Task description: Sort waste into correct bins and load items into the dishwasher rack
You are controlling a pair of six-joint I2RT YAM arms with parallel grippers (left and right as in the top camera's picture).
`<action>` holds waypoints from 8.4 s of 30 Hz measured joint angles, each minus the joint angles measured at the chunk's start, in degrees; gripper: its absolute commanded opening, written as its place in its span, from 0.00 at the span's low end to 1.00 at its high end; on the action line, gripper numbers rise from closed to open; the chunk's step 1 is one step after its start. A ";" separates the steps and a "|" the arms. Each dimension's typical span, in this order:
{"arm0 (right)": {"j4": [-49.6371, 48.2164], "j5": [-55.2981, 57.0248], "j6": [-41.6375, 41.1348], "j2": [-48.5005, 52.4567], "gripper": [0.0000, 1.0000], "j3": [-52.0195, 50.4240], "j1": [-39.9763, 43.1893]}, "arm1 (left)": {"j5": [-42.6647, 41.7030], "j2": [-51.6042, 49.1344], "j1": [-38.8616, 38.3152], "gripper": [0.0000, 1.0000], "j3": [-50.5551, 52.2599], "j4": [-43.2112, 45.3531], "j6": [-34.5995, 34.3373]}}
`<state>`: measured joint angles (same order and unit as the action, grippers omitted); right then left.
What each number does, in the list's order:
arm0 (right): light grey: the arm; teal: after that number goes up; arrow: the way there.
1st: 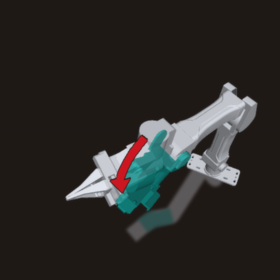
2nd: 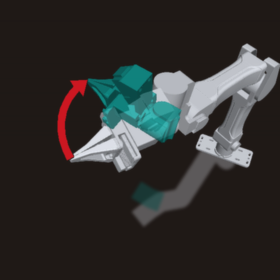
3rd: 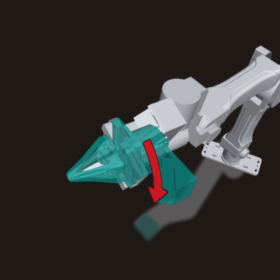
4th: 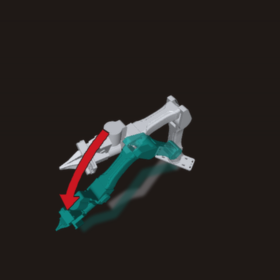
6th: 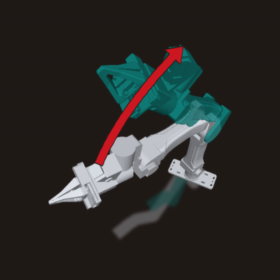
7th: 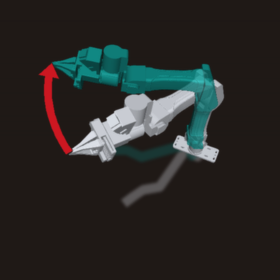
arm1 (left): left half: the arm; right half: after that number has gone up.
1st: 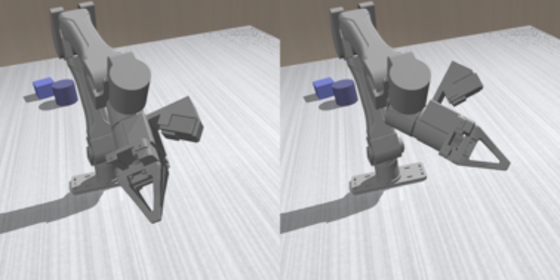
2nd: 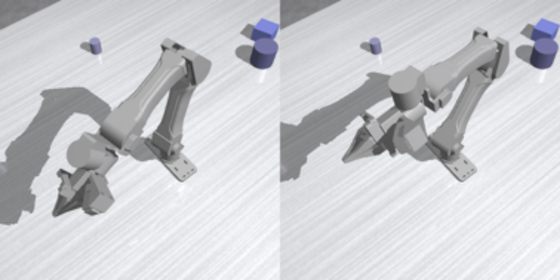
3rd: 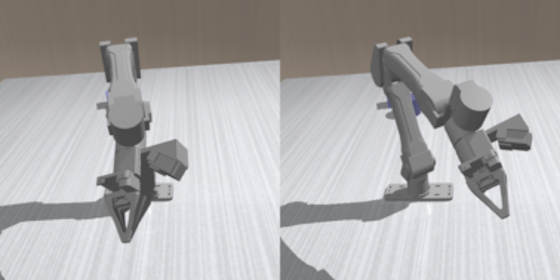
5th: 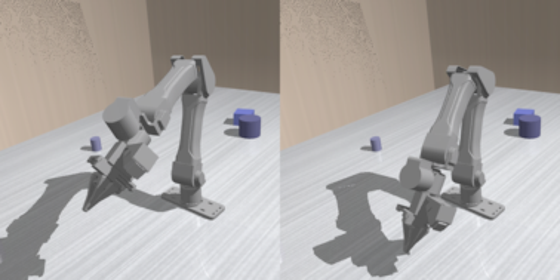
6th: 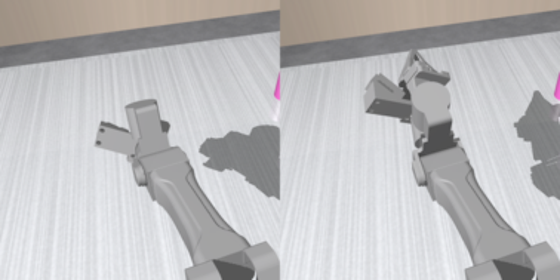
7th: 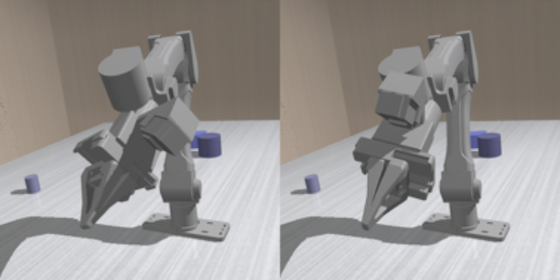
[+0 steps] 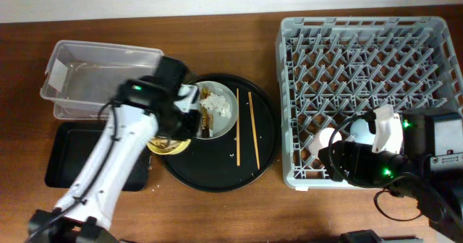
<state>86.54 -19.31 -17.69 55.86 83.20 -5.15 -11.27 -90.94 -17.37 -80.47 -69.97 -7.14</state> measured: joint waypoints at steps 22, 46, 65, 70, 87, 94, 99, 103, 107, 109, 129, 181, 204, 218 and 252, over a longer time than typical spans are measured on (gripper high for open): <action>0.00 0.00 -1.03 -0.02 0.87 0.00 0.00 | -72.28 -13.40 61.53 0.00 23.69 -4.39 49.00; -0.37 0.00 -1.40 0.13 0.88 0.00 -0.07 | 12.90 1.57 -28.83 0.00 13.66 10.27 -26.36; -0.52 1.53 -1.38 0.15 0.88 -0.02 -0.07 | 16.24 -21.73 -4.66 0.41 0.15 25.81 -15.91; -0.39 1.51 -1.38 0.20 0.88 -0.02 -0.07 | 10.54 -25.75 -4.59 0.34 -0.81 21.94 -14.58; -0.37 1.51 -1.40 0.20 0.88 -0.02 -0.07 | 14.45 -23.04 -4.59 0.00 1.11 19.82 -15.37; -0.37 1.51 -1.40 0.20 0.88 -0.02 -0.07 | 15.78 -8.41 3.96 0.00 -13.60 9.40 -15.39; -0.39 1.49 -1.42 0.22 0.88 0.00 -0.07 | 19.43 -15.47 15.91 0.44 -14.03 17.86 -16.48; -0.35 1.51 -1.38 0.22 0.88 0.00 -0.07 | 16.35 -16.28 14.38 0.72 -17.25 10.60 -12.79; 0.20 1.49 -1.42 0.20 0.88 0.00 -0.07 | 16.39 -14.29 -1.36 0.71 -14.32 14.34 -12.52; 0.17 1.51 -1.38 0.20 0.88 -0.02 -0.07 | 17.55 -17.09 -6.99 0.72 -8.28 22.82 -12.52; 0.66 1.51 -1.38 0.20 0.88 0.00 -0.07 | 28.24 -16.76 13.38 0.86 -12.96 19.69 -10.84; -2.43 10.93 0.22 48.89 0.99 0.20 -0.11 | 2.19 90.09 6.95 0.99 77.79 62.53 16.61; -33.86 15.85 -25.57 54.62 0.04 -5.46 -43.65 | 2.19 90.09 7.06 0.99 77.90 62.55 17.00; -29.99 88.61 -16.98 37.51 0.04 -4.83 -7.93 | 2.01 90.23 7.06 0.99 77.92 62.55 17.03; -42.93 5.95 -33.53 59.23 0.54 0.92 -32.28 | 2.01 90.31 7.06 0.99 77.94 62.58 17.00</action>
<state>43.62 -13.37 -51.22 115.09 84.12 -37.43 -9.26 -0.62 -10.31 -2.52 -7.40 9.87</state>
